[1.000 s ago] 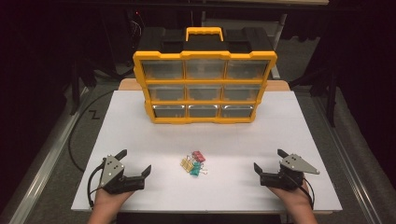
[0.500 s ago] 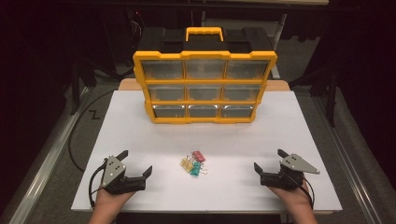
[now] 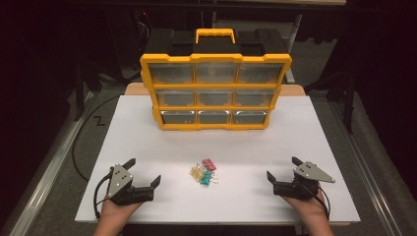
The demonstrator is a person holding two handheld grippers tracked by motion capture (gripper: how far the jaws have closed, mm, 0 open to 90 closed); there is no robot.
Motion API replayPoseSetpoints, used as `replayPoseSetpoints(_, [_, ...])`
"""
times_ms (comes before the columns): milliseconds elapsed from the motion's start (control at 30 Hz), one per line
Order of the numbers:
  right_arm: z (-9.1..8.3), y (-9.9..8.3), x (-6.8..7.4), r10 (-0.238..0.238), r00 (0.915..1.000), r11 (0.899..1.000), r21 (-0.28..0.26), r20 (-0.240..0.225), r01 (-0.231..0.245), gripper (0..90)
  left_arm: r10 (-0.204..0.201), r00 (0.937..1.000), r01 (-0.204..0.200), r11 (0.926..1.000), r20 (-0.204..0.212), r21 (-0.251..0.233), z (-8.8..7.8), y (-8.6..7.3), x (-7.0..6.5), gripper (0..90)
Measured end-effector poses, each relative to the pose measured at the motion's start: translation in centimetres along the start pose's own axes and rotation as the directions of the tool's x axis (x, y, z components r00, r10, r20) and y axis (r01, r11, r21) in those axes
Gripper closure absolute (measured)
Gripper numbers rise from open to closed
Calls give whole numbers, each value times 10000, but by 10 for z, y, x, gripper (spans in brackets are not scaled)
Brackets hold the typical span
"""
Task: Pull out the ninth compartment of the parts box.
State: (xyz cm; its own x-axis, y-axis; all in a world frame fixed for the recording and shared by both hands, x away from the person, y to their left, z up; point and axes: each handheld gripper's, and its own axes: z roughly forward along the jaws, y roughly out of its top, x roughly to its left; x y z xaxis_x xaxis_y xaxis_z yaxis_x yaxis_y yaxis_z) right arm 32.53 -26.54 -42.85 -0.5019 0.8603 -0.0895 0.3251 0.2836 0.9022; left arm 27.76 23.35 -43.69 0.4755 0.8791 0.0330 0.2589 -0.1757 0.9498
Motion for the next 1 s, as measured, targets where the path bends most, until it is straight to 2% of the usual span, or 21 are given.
replayPoseSetpoints(300, [7, 3, 1, 11, 10000, 10000, 49, 1, -11, 5, -286, 9996, 286, 9996, 63, -53, 2, 1, -1, 8])
replayPoseSetpoints(733, [27, 16, 11, -155, 9999, 9999, 51, -42, 156, 5, -172, 9996, 169, 9998, 214, 118, 4, 1, -4, 9])
replayPoseSetpoints(867, [34, 19, 10, -204, 9998, 9998, 37, 62, 204, 4, -138, 9994, 135, 9999, 302, 81, 4, 0, -6, 9])
replayPoseSetpoints(1000, [42, 21, 5, -83, 9997, 9999, 79, 219, 82, 5, -20, 9998, 21, 10000, 214, -3, 5, 0, -8, 9])
